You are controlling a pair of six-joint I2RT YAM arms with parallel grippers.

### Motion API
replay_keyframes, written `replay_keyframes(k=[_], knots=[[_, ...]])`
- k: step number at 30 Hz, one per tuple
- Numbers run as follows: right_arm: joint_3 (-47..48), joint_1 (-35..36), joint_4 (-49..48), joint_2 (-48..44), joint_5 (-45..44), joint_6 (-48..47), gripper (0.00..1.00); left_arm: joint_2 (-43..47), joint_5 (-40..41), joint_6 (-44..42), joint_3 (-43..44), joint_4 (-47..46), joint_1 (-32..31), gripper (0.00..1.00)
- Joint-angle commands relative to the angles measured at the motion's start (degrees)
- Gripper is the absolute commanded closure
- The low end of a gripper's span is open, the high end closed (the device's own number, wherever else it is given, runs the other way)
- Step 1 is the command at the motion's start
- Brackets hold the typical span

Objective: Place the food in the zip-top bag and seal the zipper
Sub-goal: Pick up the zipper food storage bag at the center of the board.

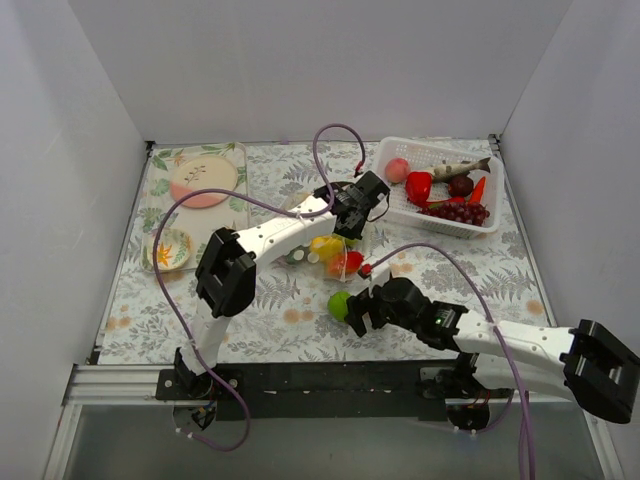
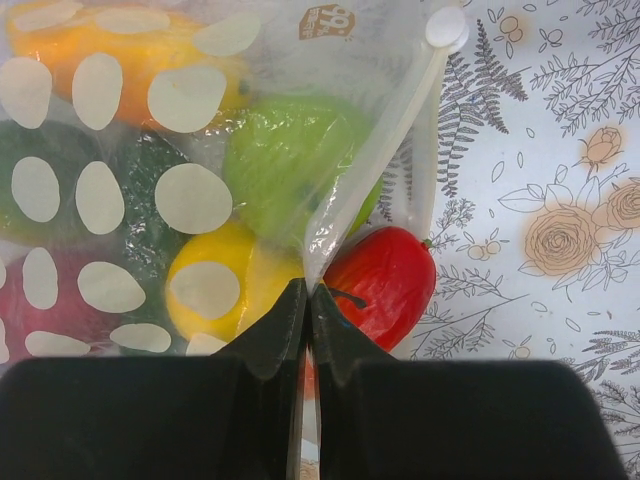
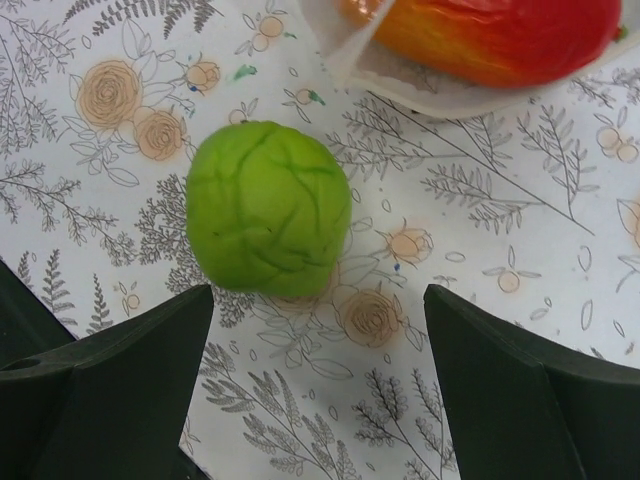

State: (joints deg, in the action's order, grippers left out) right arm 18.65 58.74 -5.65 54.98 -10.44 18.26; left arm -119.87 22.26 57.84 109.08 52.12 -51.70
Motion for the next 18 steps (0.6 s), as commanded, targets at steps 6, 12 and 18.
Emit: replay_keyframes(k=[6,12,18], knots=[[7.4,4.5,-8.2,8.9,-3.2,-2.1,0.04,5.6,-4.2,-0.5,1.9,-1.1,1.6,1.00],[9.4,5.1,-8.4,14.4,-2.8,-1.6,0.04,6.5,-6.4,-0.2,2.1,-1.5,2.7,1.00],[7.9,5.1,-9.2,13.9,-4.9,-0.3,0.11,6.8,-7.4,0.0,3.0,-1.1,3.2,1.00]])
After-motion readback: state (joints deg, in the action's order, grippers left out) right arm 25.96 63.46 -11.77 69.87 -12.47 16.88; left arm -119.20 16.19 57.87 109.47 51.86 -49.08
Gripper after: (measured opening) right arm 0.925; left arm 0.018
